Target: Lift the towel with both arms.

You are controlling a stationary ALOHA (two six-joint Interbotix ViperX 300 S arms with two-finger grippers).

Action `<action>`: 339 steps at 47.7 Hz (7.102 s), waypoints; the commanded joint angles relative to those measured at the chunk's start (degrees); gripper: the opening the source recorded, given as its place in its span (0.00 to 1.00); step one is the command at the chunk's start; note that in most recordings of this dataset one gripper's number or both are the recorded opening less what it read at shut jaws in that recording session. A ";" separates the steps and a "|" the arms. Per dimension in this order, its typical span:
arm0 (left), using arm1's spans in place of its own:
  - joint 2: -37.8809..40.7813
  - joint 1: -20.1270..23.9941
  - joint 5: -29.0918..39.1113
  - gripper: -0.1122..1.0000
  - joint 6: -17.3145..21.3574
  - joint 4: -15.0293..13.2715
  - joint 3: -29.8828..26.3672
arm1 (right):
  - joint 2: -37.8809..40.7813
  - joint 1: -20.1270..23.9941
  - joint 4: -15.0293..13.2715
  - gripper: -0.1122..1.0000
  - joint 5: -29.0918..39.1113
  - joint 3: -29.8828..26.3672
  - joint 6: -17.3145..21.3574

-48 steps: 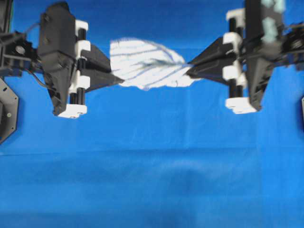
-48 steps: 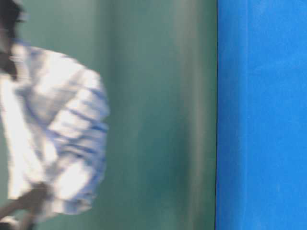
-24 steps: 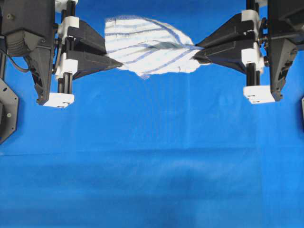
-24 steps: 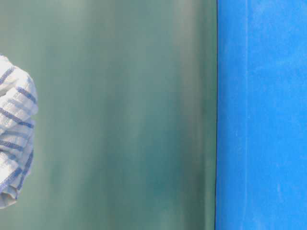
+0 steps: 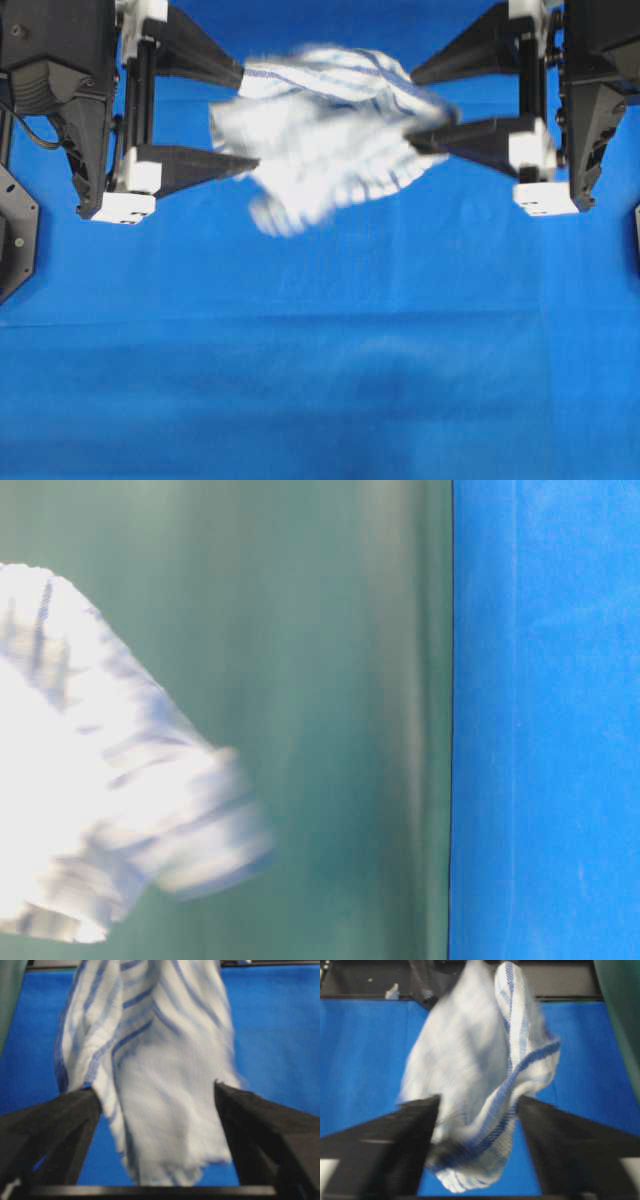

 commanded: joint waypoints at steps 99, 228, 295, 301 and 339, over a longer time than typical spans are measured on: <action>38.14 -9.76 -37.97 0.90 -2.72 -0.18 24.43 | 37.97 11.34 0.62 0.68 -24.43 18.28 12.22; -1.32 2.72 10.99 0.16 -1.23 0.35 -6.68 | 4.22 1.14 -7.29 0.16 8.70 -10.37 8.09; 14.77 -5.45 -16.52 0.92 -7.03 0.09 23.64 | 22.15 3.52 -8.35 0.68 -10.81 18.02 17.31; 19.34 -5.54 -21.18 0.92 -7.03 0.09 25.40 | 25.93 2.64 -8.35 0.68 -14.15 18.90 17.31; 37.44 -5.80 -37.35 0.89 -7.03 -0.18 26.10 | 37.27 -1.23 -8.44 0.67 -25.14 20.04 17.31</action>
